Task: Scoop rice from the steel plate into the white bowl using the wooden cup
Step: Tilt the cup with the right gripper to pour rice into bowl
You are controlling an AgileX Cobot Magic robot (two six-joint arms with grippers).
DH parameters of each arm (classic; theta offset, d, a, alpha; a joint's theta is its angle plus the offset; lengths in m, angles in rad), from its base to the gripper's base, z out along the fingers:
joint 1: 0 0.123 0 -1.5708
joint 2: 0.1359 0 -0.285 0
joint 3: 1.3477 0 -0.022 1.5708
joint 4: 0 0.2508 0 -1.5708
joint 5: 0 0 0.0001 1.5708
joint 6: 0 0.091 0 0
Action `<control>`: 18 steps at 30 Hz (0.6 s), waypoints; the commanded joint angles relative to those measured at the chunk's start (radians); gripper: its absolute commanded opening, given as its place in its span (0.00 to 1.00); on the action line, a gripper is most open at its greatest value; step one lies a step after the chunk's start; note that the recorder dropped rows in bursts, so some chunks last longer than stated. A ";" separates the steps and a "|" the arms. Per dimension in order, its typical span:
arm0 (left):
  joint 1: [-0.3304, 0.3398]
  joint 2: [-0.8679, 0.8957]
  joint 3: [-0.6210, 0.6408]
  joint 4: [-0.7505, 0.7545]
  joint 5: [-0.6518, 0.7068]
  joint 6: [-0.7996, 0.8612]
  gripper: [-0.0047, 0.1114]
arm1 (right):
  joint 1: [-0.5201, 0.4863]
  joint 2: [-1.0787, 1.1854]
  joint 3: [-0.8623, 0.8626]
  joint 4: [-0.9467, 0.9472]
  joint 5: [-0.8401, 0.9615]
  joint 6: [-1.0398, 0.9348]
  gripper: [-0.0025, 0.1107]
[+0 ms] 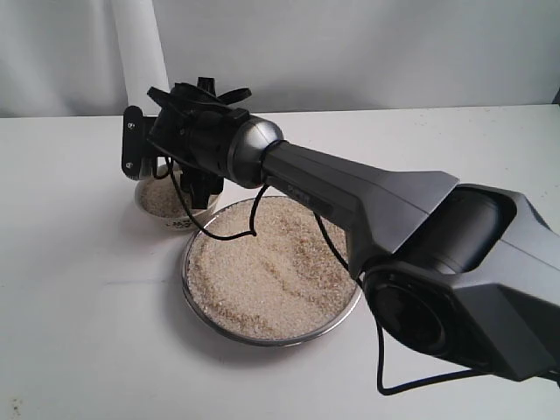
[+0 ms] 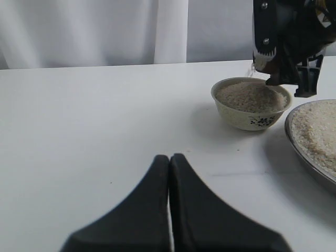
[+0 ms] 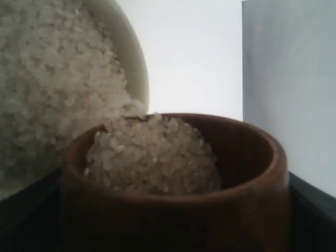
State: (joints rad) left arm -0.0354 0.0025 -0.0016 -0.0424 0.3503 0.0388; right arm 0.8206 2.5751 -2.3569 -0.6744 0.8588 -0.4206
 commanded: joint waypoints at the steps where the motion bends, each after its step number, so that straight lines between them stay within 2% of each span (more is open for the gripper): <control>1: -0.006 -0.003 0.002 0.000 -0.004 -0.002 0.04 | 0.006 0.000 -0.013 -0.043 -0.002 -0.001 0.02; 18: -0.006 -0.003 0.002 0.000 -0.004 -0.003 0.04 | 0.016 0.000 -0.013 -0.104 -0.005 -0.047 0.02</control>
State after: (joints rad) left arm -0.0354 0.0025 -0.0016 -0.0424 0.3503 0.0388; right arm 0.8256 2.5856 -2.3569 -0.7613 0.8612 -0.4405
